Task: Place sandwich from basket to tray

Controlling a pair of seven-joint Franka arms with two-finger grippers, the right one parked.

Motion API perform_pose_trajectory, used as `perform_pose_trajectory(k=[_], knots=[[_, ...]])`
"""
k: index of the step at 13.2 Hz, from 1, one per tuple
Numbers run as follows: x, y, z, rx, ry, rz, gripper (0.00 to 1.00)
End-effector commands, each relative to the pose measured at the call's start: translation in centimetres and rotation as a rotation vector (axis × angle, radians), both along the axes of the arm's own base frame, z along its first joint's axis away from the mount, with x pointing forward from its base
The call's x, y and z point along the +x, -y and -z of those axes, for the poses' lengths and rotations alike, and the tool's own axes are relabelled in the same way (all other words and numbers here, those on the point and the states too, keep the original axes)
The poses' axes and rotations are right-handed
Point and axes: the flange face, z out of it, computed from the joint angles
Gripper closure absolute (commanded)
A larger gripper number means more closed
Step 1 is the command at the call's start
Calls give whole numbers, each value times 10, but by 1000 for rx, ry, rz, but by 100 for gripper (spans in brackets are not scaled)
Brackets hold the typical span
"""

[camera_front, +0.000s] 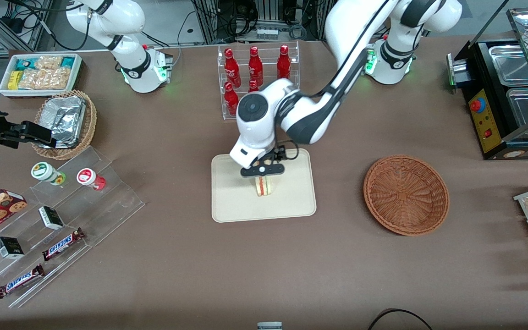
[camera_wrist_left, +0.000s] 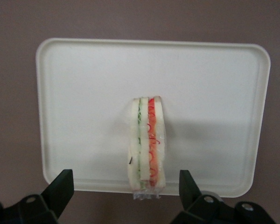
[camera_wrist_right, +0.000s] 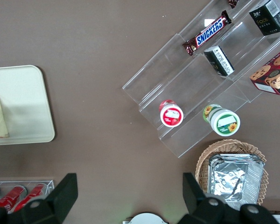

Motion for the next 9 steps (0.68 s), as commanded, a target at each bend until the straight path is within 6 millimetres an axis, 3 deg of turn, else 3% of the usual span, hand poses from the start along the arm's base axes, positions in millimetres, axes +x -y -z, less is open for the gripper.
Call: perform_pose_trajectory(k=[1,3,6,9], knots=[[2,-53,-81,26,-7,-50,1],[11,-89,-121,32,-4,-64,1],[14,-149,-164,51,-30,-50,1],[18,-213,-185,53,-34,-7,1]])
